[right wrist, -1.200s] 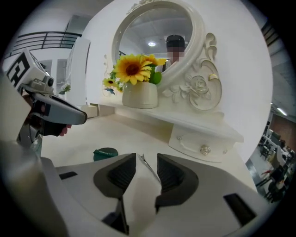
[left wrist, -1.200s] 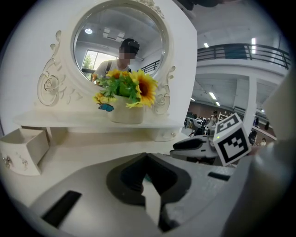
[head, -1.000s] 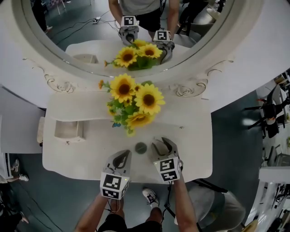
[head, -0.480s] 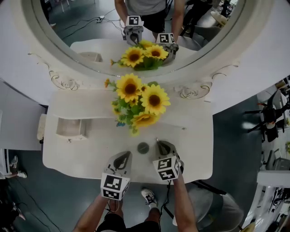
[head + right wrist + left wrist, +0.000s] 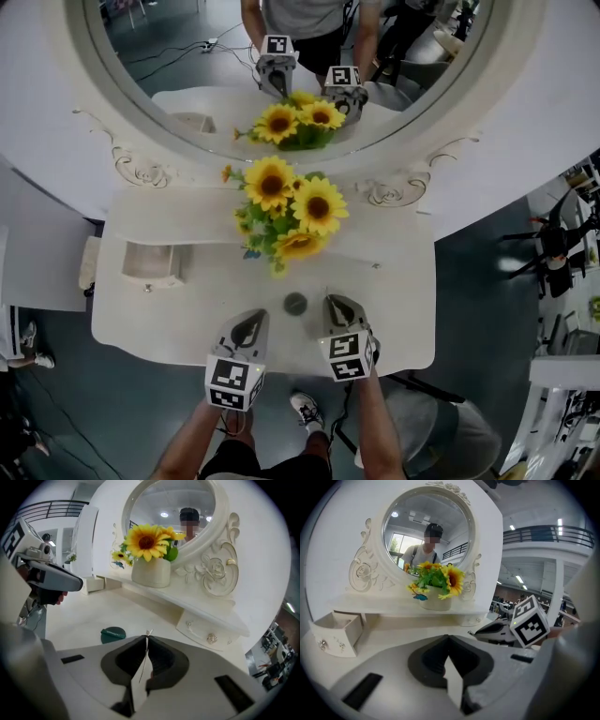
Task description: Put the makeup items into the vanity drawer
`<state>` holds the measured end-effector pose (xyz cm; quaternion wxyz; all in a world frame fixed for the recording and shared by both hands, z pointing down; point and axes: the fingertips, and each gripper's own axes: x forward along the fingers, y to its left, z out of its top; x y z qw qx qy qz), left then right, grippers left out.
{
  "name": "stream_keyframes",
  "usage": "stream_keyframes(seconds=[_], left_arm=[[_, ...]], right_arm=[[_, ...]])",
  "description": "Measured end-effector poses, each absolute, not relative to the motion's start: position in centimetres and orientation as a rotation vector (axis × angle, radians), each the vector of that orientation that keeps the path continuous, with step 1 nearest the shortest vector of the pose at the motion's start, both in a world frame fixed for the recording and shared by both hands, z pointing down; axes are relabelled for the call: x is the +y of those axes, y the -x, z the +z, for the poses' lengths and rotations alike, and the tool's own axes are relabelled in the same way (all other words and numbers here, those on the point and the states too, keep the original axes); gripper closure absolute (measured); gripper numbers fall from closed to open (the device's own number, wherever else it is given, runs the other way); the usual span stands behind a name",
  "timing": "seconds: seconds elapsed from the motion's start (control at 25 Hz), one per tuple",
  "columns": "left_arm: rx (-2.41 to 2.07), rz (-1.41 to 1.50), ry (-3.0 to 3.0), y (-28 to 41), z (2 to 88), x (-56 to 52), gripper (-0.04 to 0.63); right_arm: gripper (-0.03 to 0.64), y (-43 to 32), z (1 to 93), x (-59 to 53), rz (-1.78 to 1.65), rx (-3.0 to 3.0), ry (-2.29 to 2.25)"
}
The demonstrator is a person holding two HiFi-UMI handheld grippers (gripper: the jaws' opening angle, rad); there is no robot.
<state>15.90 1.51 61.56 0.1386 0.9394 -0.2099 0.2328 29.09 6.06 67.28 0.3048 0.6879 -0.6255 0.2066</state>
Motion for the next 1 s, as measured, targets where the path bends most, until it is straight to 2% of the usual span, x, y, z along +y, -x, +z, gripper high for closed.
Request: stream_keyframes(seconds=[0.44, 1.0], left_arm=[[-0.784, 0.579, -2.717, -12.0, 55.4, 1.6, 0.595], [-1.139, 0.501, -2.582, -0.3, 51.3, -0.4, 0.595]], right_arm=[[0.589, -22.5, 57.3, 7.4, 0.432, -1.885, -1.933], [0.589, -9.5, 51.0, 2.8, 0.277, -2.227, -1.709]])
